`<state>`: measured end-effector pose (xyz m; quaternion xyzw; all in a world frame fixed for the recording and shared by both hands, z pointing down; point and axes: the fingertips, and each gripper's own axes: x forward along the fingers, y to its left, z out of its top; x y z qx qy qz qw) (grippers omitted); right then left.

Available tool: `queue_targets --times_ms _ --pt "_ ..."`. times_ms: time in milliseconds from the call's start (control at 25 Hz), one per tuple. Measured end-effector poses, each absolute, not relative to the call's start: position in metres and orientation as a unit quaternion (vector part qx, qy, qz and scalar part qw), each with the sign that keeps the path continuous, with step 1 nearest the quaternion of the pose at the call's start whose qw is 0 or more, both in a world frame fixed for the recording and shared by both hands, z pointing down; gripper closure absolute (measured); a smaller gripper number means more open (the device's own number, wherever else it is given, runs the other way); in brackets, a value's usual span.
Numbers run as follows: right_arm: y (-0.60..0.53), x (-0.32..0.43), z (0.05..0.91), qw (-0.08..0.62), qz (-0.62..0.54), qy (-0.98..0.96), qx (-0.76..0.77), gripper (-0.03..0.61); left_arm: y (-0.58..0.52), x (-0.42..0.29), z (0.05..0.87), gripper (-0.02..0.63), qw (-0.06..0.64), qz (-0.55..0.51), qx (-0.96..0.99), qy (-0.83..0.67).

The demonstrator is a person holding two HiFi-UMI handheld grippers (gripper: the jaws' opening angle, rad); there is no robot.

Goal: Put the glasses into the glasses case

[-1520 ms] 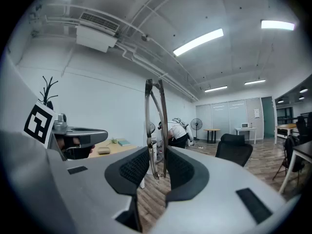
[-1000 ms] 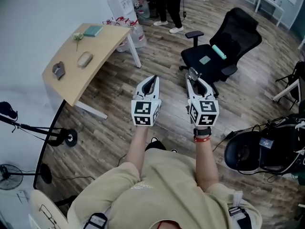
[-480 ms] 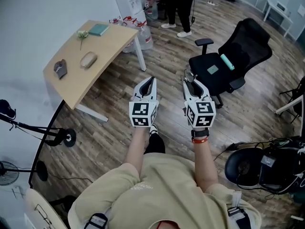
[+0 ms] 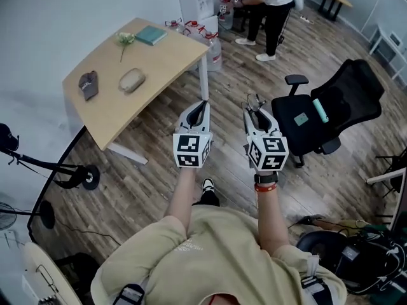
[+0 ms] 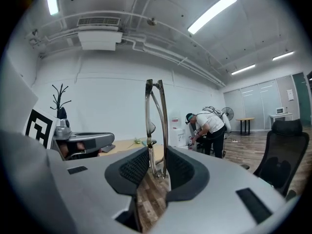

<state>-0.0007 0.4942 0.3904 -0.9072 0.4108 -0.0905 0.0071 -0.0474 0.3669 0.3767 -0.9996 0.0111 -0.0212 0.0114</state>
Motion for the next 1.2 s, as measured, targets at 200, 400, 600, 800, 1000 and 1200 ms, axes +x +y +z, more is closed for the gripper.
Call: queue_targets --times_ms 200,400,600,800,1000,1200 --pt "0.395 0.028 0.395 0.002 -0.103 0.450 -0.887 0.459 0.278 -0.023 0.383 0.591 0.002 -0.031 -0.999 0.042" --pt "0.300 0.050 0.394 -0.006 -0.108 0.480 -0.871 0.459 0.190 -0.005 0.381 0.591 -0.005 -0.033 -0.997 0.066" --pt "0.231 0.062 0.406 -0.015 -0.115 0.509 -0.853 0.459 0.124 0.005 0.387 0.591 -0.020 -0.027 -0.995 0.098" --pt "0.176 0.067 0.418 -0.024 -0.125 0.543 -0.830 0.457 0.078 0.000 0.405 0.591 -0.031 -0.038 -0.989 0.139" --pt "0.112 0.061 0.421 -0.034 -0.127 0.594 -0.793 0.457 0.026 -0.018 0.409 0.591 -0.040 -0.037 -0.979 0.197" --pt "0.043 0.051 0.438 -0.048 -0.129 0.648 -0.749 0.457 -0.037 -0.027 0.417 0.591 -0.042 -0.031 -0.966 0.254"
